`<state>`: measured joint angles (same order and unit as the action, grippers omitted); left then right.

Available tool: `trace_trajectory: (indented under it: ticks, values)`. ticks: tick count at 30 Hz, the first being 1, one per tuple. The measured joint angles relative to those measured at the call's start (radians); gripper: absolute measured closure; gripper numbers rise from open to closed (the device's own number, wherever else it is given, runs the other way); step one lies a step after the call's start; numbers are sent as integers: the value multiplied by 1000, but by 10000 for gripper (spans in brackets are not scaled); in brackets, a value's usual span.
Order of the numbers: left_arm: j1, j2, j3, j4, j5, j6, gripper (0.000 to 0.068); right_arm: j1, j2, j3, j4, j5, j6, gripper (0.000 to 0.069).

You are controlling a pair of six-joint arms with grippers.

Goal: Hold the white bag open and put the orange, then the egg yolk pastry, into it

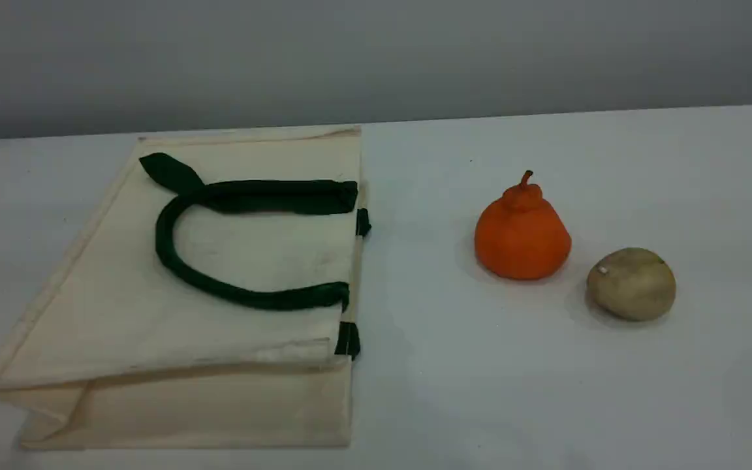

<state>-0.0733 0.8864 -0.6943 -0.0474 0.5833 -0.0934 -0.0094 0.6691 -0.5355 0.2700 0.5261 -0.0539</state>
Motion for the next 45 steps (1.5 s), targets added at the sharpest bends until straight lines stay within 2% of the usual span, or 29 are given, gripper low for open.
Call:
trace_trajectory:
  ticks: [8,14,19,29,33,39,45]
  values:
    - [0,350,-114,-16,-87,-6,231,0,309,0,133,-193,-4,203]
    - [0,573,-193,-89,-152,4,231,0,485,-1,179,-297,-8,203]
    - [0,738,-273,-180,-157,93,231,0,545,-1,180,-371,-8,203]
    - [0,1017,-440,-432,-125,314,231,0,544,-1,180,-429,-8,203]
    - [0,1081,-450,-520,-139,394,231,0,544,-1,179,-430,-13,203]
    - [0,1147,-450,-600,-161,479,231,0,544,-1,177,-430,-19,203]
    - [-9,1208,-450,-730,-174,595,231,0,544,-1,177,-431,-26,203]
